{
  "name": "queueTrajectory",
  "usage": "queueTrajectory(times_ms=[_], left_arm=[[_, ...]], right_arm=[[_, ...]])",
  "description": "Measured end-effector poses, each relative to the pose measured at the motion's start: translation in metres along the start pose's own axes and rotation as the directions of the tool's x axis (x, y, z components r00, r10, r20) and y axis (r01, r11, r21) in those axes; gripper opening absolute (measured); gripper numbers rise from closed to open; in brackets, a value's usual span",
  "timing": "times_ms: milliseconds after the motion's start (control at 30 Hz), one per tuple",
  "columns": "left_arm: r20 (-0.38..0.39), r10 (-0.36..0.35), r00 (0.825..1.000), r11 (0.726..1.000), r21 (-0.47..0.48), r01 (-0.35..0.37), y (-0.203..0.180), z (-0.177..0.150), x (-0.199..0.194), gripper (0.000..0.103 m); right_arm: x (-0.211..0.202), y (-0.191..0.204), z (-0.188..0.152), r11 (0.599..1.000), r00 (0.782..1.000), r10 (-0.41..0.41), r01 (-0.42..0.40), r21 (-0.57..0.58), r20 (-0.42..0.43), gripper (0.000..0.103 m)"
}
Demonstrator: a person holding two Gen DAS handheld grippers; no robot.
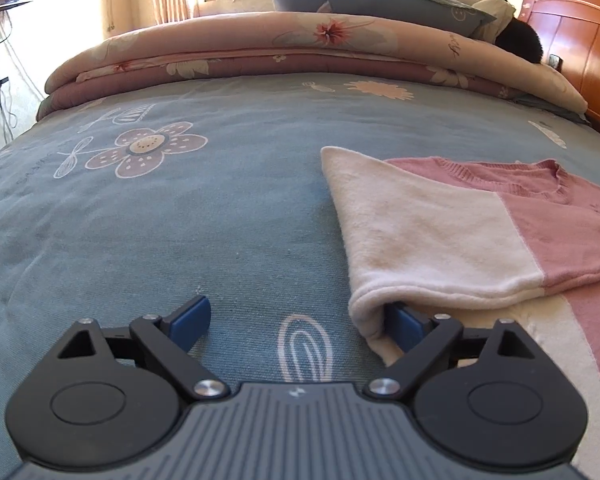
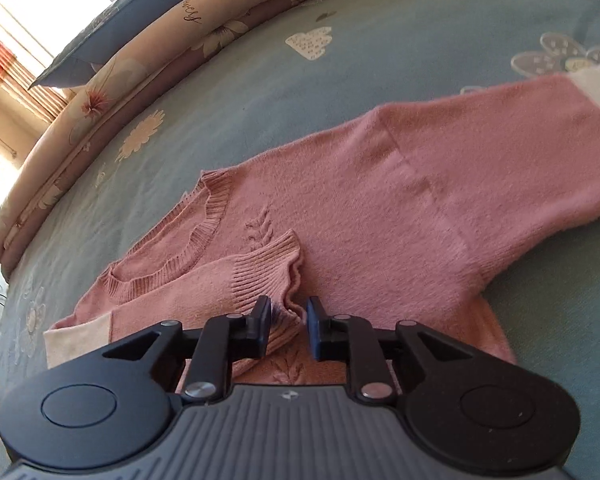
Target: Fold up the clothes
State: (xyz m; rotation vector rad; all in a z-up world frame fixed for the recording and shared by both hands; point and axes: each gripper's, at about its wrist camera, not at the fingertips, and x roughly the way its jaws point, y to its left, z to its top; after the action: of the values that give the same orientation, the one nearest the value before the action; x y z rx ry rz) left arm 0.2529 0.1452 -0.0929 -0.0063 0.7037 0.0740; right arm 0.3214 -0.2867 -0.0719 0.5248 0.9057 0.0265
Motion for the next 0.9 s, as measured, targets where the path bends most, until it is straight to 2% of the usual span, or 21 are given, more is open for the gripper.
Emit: queueTrajectory(times_ms=[67, 133, 233, 300, 333, 400, 533, 600, 667, 800, 833, 900], left_arm=[[0.024, -0.101, 0.995, 0.994, 0.044, 0.1, -0.003, 0.001, -0.013, 0.092], [0.064, -0.195, 0.979, 0.978, 0.084, 0.189, -0.007, 0.003, -0.027, 0.093], [0.139, -0.272, 0.952, 0.957, 0.142, 0.252, -0.014, 0.002, -0.041, 0.093], [0.142, -0.298, 0.944, 0.949, 0.151, 0.277, -0.018, 0.001, -0.038, 0.093], [0.134, -0.31, 0.941, 0.945, 0.149, 0.29, -0.021, 0.001, -0.034, 0.093], [0.106, -0.315, 0.943, 0.944, 0.137, 0.3, -0.025, 0.001, -0.023, 0.093], [-0.025, -0.221, 0.975, 0.97, 0.101, 0.223, -0.029, -0.001, 0.0, 0.093], [-0.044, -0.224, 0.974, 0.972, 0.062, 0.227, -0.022, -0.001, 0.0, 0.093], [-0.01, -0.245, 0.969, 0.969, 0.026, 0.245, -0.013, 0.003, -0.012, 0.093], [0.083, -0.313, 0.946, 0.949, -0.007, 0.314, 0.013, 0.011, -0.038, 0.096], [0.095, -0.305, 0.947, 0.951, -0.013, 0.308, 0.021, 0.013, -0.039, 0.096], [0.095, -0.231, 0.968, 0.972, -0.026, 0.235, 0.033, 0.014, -0.037, 0.096]], right_arm=[[-0.025, 0.004, 0.003, 0.997, 0.999, -0.03, 0.031, -0.065, 0.019, 0.028], [-0.054, 0.011, 0.01, 0.989, 0.997, -0.057, 0.063, -0.133, 0.05, 0.029], [-0.101, 0.028, 0.022, 0.961, 0.989, -0.093, 0.119, -0.248, 0.112, 0.029], [-0.137, 0.042, 0.031, 0.941, 0.983, -0.094, 0.139, -0.307, 0.157, 0.03], [-0.155, 0.05, 0.035, 0.932, 0.979, -0.095, 0.152, -0.33, 0.182, 0.034], [-0.189, 0.069, 0.043, 0.917, 0.971, -0.079, 0.16, -0.367, 0.225, 0.039], [-0.232, 0.112, 0.052, 0.88, 0.96, 0.015, 0.12, -0.459, 0.281, 0.04], [-0.229, 0.134, 0.05, 0.852, 0.959, 0.069, 0.087, -0.516, 0.276, 0.039], [-0.207, 0.156, 0.041, 0.822, 0.963, 0.112, 0.048, -0.568, 0.244, 0.038], [-0.129, 0.198, 0.01, 0.749, 0.98, 0.162, -0.048, -0.661, 0.112, 0.021], [-0.106, 0.208, 0.001, 0.735, 0.983, 0.171, -0.082, -0.673, 0.068, 0.018], [-0.059, 0.23, -0.02, 0.708, 0.982, 0.189, -0.153, -0.689, -0.024, 0.013]])
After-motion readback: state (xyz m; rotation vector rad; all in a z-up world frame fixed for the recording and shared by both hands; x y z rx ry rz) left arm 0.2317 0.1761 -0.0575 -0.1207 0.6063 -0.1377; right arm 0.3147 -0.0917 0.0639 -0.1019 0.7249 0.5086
